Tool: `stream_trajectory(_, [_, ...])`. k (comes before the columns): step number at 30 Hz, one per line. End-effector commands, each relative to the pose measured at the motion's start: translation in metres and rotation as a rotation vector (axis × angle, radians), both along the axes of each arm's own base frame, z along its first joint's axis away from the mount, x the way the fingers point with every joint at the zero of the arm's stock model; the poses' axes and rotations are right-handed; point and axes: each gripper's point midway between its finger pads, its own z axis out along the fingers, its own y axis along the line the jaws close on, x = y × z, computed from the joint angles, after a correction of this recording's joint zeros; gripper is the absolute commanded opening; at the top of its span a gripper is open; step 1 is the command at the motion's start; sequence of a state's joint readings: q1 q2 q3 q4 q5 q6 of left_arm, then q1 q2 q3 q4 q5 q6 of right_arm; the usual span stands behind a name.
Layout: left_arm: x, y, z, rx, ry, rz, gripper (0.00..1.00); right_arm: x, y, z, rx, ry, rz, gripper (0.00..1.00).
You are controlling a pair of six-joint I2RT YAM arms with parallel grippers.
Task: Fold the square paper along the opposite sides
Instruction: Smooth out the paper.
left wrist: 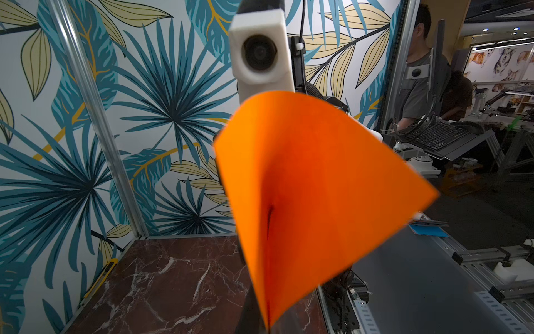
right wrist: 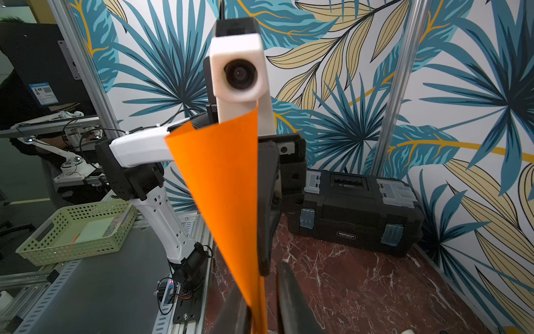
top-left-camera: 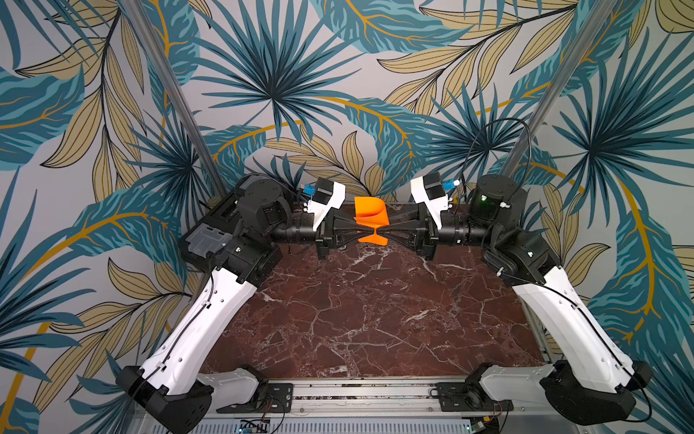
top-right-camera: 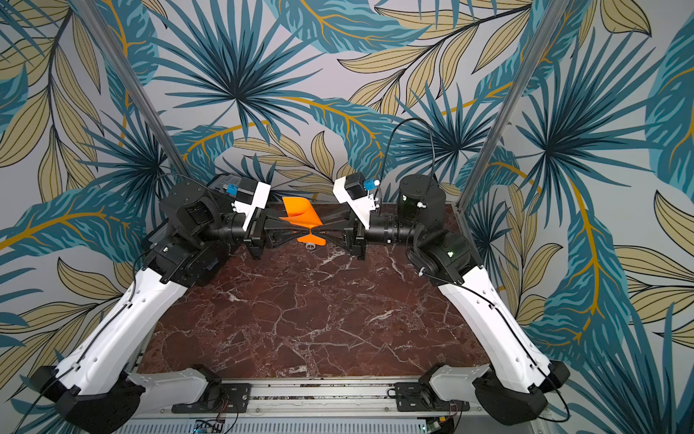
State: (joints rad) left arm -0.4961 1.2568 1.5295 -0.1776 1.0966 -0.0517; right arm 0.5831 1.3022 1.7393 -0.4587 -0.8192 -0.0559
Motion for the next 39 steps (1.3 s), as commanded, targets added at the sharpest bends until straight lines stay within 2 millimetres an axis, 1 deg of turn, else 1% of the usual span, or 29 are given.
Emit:
stream_trajectory(1, [-0.006,0.004,0.014,-0.014,-0.040,0.000,0.00,0.000,0.001,0.005,0.007,0.001,0.003,0.18])
stream_trajectory(2, [-0.006,0.004,0.014,-0.014,-0.041,-0.002,0.00,0.001,0.001,0.005,0.007,0.002,0.005,0.15])
stream_trajectory(4, [-0.004,0.003,0.012,-0.010,-0.038,0.002,0.00,0.000,0.001,0.006,0.008,-0.002,0.006,0.00])
stream_trajectory(8, [-0.002,0.002,0.010,-0.007,-0.031,0.002,0.00,0.000,0.000,0.007,0.009,-0.006,-0.003,0.00])
stream_trajectory(9, [-0.002,0.002,0.010,-0.007,-0.031,0.001,0.00,0.000,-0.001,0.008,0.011,-0.007,-0.004,0.05])
stream_trajectory(10, [-0.001,0.002,0.010,-0.007,-0.030,0.003,0.00,0.000,-0.001,0.009,0.013,-0.008,-0.004,0.17])
stream_trajectory(11, [-0.001,0.002,0.010,-0.006,-0.028,0.002,0.00,0.000,-0.001,0.010,0.014,-0.009,-0.004,0.25])
stream_trajectory(12, [-0.001,0.002,0.010,-0.006,-0.030,0.003,0.00,0.000,-0.001,0.012,0.016,-0.013,-0.005,0.29])
stream_trajectory(14, [-0.001,0.002,0.010,-0.006,-0.028,0.001,0.00,0.000,-0.001,0.015,0.021,-0.020,-0.008,0.29])
stream_trajectory(15, [-0.001,0.002,0.009,-0.005,-0.027,0.001,0.00,-0.001,-0.001,0.016,0.023,-0.021,-0.004,0.23])
stream_trajectory(16, [-0.001,0.001,0.009,-0.005,-0.026,0.001,0.00,0.000,-0.001,0.018,0.025,-0.023,-0.005,0.08])
stream_trajectory(17, [-0.001,0.002,0.009,-0.005,-0.026,0.002,0.00,0.001,-0.001,0.018,0.025,-0.021,-0.008,0.00])
stream_trajectory(21, [-0.001,0.001,0.008,-0.003,-0.026,0.001,0.00,0.002,-0.001,0.017,0.023,-0.019,-0.014,0.00])
stream_trajectory(22, [-0.001,0.001,0.009,-0.004,-0.026,0.002,0.00,0.003,-0.001,0.017,0.023,-0.019,-0.017,0.04])
stream_trajectory(23, [-0.001,0.002,0.009,-0.004,-0.028,0.002,0.00,0.003,-0.001,0.018,0.024,-0.021,-0.018,0.13])
stream_trajectory(24, [-0.001,0.001,0.008,-0.003,-0.026,0.002,0.00,0.004,-0.001,0.019,0.025,-0.022,-0.022,0.23])
stream_trajectory(25, [0.000,0.001,0.008,-0.002,-0.024,0.002,0.00,0.004,-0.001,0.019,0.026,-0.024,-0.023,0.28])
stream_trajectory(26, [0.000,0.001,0.008,-0.003,-0.024,0.001,0.00,0.004,-0.001,0.021,0.028,-0.028,-0.024,0.29])
stream_trajectory(27, [0.000,0.001,0.008,-0.002,-0.025,0.002,0.00,0.004,-0.001,0.023,0.031,-0.032,-0.023,0.26])
stream_trajectory(29, [0.000,0.001,0.008,-0.002,-0.023,0.002,0.00,0.005,-0.001,0.027,0.036,-0.035,-0.027,0.03])
stream_trajectory(30, [0.000,0.001,0.008,-0.002,-0.024,0.001,0.00,0.005,-0.001,0.029,0.040,-0.038,-0.028,0.00])
stream_trajectory(32, [0.000,0.001,0.007,-0.001,-0.022,0.002,0.00,0.005,0.000,0.031,0.042,-0.042,-0.024,0.00])
stream_trajectory(33, [0.001,0.001,0.007,0.000,-0.021,0.002,0.00,0.005,0.000,0.033,0.044,-0.044,-0.023,0.03])
stream_trajectory(35, [0.001,0.001,0.006,0.000,-0.021,0.003,0.00,0.006,0.001,0.034,0.044,-0.044,-0.023,0.21])
stream_trajectory(36, [0.001,0.001,0.007,0.000,-0.021,0.001,0.00,0.006,0.001,0.035,0.046,-0.044,-0.021,0.24])
stream_trajectory(37, [0.001,0.001,0.007,0.000,-0.022,0.003,0.00,0.006,0.001,0.036,0.048,-0.047,-0.019,0.24])
stream_trajectory(38, [0.001,0.001,0.007,0.000,-0.020,0.003,0.00,0.007,0.001,0.037,0.049,-0.048,-0.023,0.14])
stream_trajectory(39, [0.001,0.001,0.007,0.001,-0.021,0.002,0.00,0.007,0.001,0.038,0.050,-0.048,-0.022,0.02])
